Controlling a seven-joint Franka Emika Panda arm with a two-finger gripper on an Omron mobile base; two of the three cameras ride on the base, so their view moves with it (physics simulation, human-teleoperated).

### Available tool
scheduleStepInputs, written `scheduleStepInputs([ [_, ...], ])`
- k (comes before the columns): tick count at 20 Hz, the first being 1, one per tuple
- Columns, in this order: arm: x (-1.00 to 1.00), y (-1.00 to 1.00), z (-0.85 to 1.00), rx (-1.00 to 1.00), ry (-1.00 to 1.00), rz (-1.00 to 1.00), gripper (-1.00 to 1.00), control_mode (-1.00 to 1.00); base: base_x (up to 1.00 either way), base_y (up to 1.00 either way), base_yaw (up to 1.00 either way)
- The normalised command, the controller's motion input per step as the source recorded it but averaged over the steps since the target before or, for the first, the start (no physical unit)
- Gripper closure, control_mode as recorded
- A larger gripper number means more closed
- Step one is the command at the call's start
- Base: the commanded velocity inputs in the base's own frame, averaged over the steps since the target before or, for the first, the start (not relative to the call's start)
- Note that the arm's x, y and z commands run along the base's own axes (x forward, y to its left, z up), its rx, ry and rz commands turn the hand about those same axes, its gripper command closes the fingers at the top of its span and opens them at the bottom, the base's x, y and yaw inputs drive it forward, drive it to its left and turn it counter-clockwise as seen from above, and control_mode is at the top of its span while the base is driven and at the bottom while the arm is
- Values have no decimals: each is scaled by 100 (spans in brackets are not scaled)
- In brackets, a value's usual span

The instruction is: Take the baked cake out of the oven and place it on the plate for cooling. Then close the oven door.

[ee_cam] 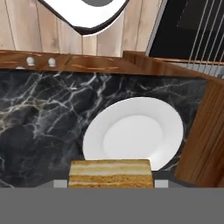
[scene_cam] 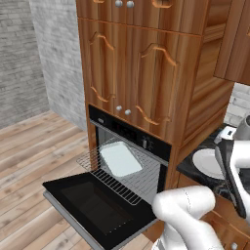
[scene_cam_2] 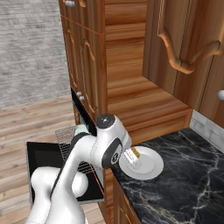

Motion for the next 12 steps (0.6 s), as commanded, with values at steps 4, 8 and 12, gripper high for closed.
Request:
scheduleStepInputs([
  [4,9,-52,-31,7,0,14,100,-100,0,0,0],
  [8,24,-27,-28,5,0,13,100,-100,0,0,0],
  [12,46,-1,-19,0,0,8,100,-100,0,0,0],
])
